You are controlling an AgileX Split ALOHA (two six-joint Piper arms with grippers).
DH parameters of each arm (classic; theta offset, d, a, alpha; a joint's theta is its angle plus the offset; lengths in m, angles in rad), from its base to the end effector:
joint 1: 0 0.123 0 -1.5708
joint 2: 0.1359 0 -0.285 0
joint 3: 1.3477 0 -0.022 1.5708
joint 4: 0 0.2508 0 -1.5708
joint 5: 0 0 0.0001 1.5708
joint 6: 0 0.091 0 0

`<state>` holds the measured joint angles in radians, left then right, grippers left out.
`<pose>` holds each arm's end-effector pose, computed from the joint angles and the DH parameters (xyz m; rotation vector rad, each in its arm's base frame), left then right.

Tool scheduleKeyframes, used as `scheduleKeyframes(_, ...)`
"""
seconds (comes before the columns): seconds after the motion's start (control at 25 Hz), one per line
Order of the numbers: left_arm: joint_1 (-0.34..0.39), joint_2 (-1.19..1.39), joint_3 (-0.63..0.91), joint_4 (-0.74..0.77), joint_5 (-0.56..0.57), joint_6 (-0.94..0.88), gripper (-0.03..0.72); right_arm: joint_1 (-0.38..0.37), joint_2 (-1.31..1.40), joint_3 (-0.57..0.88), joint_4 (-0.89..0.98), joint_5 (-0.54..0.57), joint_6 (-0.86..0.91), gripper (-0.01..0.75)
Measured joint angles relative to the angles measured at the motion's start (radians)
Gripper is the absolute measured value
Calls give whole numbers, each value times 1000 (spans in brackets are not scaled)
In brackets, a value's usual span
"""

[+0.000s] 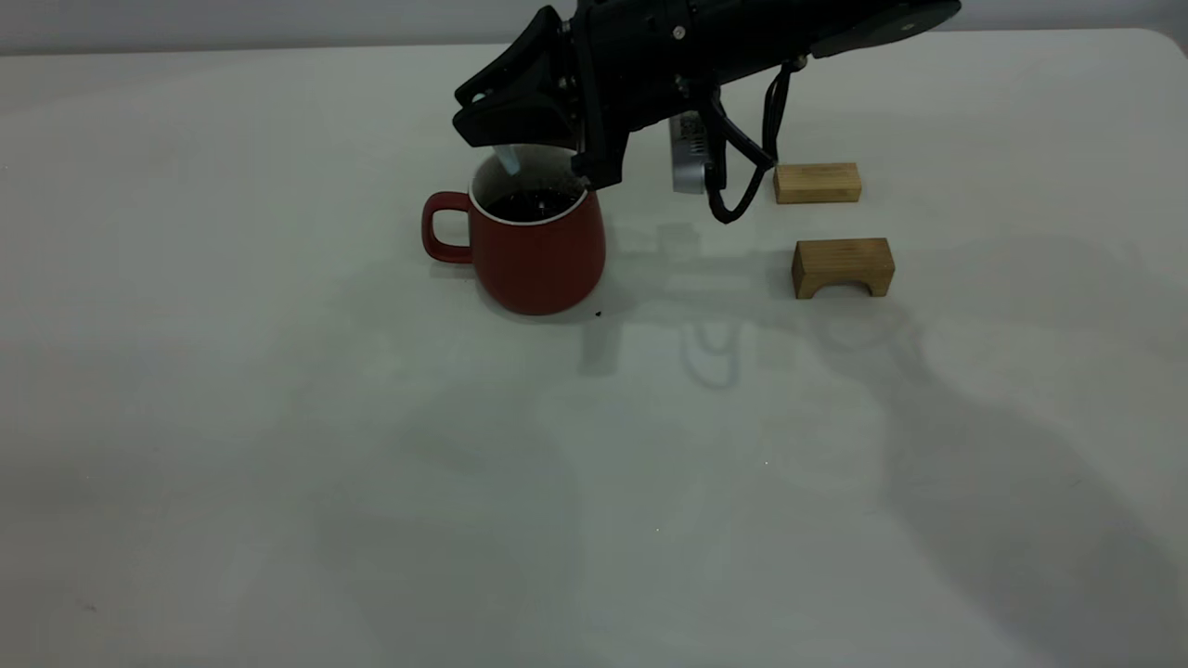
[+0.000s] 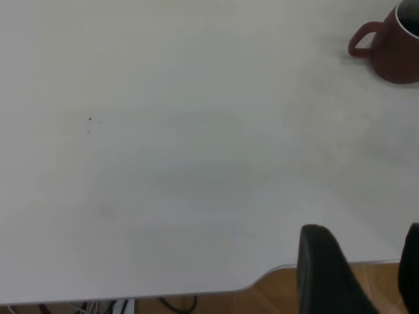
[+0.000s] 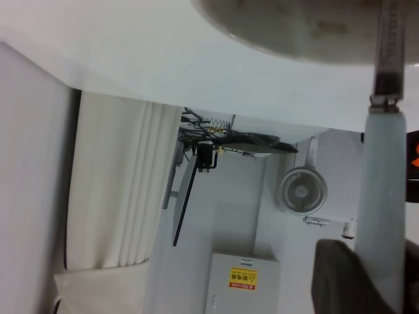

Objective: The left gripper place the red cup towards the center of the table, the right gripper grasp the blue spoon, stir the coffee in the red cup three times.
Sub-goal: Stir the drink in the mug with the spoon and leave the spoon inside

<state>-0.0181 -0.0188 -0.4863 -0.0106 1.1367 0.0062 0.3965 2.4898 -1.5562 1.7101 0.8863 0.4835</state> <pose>-0.0095 -0.0007 0.2674 0.0267 2.1150 -0.0199 0.4121 0.2483 0.0538 -1.4770 -1.6912 -1.2595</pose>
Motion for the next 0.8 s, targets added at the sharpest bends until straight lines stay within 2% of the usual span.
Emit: scheduleKeyframes(0.8, 0, 0, 0, 0, 0, 0, 351, -2, 25, 0, -36, 19, -13, 151)
